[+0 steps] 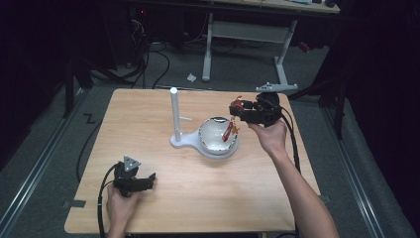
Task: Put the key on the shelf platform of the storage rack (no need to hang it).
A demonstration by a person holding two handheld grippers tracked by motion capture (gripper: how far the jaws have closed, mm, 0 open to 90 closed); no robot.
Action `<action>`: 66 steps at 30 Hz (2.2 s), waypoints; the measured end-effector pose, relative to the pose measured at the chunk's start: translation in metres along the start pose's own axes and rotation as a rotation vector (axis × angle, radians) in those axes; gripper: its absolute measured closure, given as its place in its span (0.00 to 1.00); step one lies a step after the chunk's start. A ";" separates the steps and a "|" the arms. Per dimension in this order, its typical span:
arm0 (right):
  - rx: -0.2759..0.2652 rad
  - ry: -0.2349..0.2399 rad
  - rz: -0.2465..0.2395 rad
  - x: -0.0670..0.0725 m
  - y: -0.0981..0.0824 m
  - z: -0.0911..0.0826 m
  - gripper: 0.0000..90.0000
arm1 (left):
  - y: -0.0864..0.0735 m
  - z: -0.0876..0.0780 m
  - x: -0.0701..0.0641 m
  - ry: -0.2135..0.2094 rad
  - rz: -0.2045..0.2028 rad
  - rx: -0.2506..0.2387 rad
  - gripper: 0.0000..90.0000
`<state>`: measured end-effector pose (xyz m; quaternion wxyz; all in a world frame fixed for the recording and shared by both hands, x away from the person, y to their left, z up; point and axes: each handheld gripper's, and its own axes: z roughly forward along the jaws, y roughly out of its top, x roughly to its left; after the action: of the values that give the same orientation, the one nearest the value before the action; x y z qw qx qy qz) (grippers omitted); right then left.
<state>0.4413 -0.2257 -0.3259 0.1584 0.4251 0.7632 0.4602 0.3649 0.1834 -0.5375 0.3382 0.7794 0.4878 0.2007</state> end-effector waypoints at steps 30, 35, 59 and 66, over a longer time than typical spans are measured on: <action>0.089 0.003 -0.001 0.005 -0.021 0.047 0.50 | 0.000 0.000 0.000 0.000 -0.001 -0.001 0.14; 0.107 0.002 0.002 0.004 -0.028 0.053 0.50 | 0.000 0.000 0.000 0.000 -0.001 -0.001 0.14; 0.171 0.023 0.048 -0.005 -0.057 0.080 0.50 | 0.000 0.000 0.000 0.000 -0.001 -0.001 0.14; 0.197 0.019 0.062 -0.009 -0.059 0.088 0.50 | 0.000 0.000 0.000 0.000 -0.001 -0.001 0.14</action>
<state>0.4722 -0.1956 -0.4230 0.0943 0.4576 0.7927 0.3915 0.3649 0.1835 -0.5376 0.3388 0.7790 0.4880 0.2007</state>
